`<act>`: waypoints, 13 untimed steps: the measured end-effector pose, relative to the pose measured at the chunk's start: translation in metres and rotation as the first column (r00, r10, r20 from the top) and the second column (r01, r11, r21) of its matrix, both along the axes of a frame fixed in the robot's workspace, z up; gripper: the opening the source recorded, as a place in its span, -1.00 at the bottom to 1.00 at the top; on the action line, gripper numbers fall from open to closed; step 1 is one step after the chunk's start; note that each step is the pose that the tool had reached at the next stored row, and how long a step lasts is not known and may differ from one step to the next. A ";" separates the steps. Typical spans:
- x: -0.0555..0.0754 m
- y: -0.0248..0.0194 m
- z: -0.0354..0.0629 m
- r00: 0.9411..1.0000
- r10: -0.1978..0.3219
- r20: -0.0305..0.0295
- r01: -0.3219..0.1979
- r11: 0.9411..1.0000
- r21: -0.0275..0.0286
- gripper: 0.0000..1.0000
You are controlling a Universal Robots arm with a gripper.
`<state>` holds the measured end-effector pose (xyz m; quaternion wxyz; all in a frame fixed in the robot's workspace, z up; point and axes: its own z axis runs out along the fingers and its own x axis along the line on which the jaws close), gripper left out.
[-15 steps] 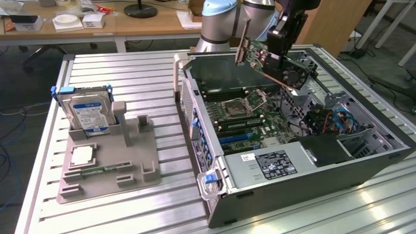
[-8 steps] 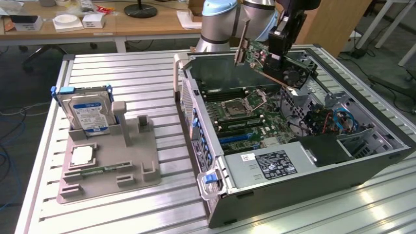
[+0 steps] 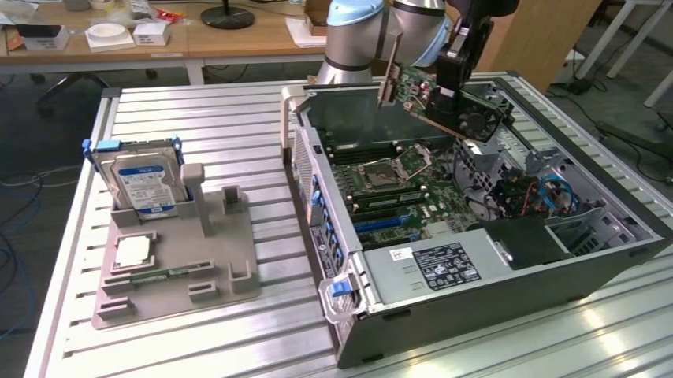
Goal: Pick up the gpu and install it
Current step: 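Insert the gpu into the slot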
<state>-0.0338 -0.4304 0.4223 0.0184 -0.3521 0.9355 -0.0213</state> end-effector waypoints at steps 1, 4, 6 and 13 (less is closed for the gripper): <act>0.000 0.0000 0.0000 1.000 0.006 0.000 -0.006 1.000 0.000 -0.47; 0.000 -0.0001 0.0000 1.000 0.028 0.000 -0.028 1.000 0.000 -0.47; 0.000 -0.0001 0.0000 0.999 0.041 0.000 -0.041 0.999 0.000 -0.47; 0.000 -0.0006 -0.0001 0.996 0.084 0.000 -0.084 0.996 0.000 -0.47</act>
